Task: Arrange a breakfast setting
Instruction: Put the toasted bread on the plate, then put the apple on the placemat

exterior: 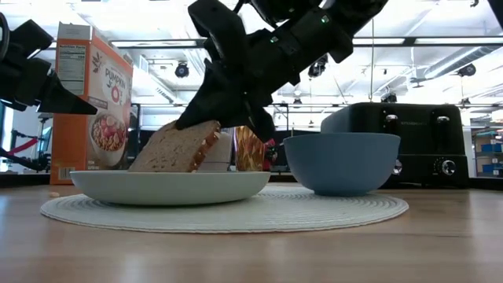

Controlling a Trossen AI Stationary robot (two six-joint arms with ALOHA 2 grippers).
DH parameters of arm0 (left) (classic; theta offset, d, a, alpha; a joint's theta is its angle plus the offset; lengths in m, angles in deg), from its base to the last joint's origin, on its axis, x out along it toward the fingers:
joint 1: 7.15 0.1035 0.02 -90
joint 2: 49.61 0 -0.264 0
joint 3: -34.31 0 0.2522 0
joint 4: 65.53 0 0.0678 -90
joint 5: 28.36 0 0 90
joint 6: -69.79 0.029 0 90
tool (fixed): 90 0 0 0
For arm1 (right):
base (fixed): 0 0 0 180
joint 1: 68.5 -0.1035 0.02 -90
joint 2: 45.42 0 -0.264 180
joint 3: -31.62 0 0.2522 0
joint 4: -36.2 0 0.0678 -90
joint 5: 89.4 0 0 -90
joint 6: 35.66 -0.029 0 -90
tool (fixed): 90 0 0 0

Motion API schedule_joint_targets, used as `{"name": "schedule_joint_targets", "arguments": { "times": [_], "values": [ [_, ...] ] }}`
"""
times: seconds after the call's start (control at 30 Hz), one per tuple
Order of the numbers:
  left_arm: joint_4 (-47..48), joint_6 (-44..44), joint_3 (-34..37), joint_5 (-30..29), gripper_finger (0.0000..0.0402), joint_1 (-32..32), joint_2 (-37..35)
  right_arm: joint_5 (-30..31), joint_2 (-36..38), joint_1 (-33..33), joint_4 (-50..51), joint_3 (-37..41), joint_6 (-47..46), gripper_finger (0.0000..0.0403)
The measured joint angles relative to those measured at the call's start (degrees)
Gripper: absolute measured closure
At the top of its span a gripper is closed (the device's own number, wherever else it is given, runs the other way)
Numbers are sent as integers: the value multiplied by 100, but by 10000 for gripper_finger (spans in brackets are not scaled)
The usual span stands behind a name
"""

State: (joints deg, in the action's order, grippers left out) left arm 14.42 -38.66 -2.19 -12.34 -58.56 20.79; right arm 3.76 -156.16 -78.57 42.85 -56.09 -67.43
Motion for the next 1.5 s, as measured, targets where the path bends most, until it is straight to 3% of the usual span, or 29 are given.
{"name": "schedule_joint_targets", "arguments": {
  "times": [0.23, 0.37, 0.57, 0.8, 1.07, 1.27, 1.5],
  "values": [
    [0, 40, 0, 4, 400, 0, 0, 23, 0, 110, 513, -213, 575, 308],
    [0, 40, 0, 7, 400, 0, 0, 410, 0, 138, 1105, -459, 873, 280],
    [0, 59, 0, 9, 400, 1, 1, 426, 5, 121, 2192, -968, 937, 276],
    [-16, 57, 0, 15, 400, 2, 1, -166, 489, -315, 3871, -1422, 737, 286],
    [-26, 57, 0, 122, 400, 1, -1, -120, 1283, -1293, 5237, -1419, -789, 288],
    [-77, 33, 0, 744, 400, 0, -13, -63, 1392, -2114, 6440, -1408, -2606, 287],
    [-176, 16, -2, 740, 400, -2, -21, -253, 1471, -3018, 7326, -1405, -4458, 276]
  ]
}}
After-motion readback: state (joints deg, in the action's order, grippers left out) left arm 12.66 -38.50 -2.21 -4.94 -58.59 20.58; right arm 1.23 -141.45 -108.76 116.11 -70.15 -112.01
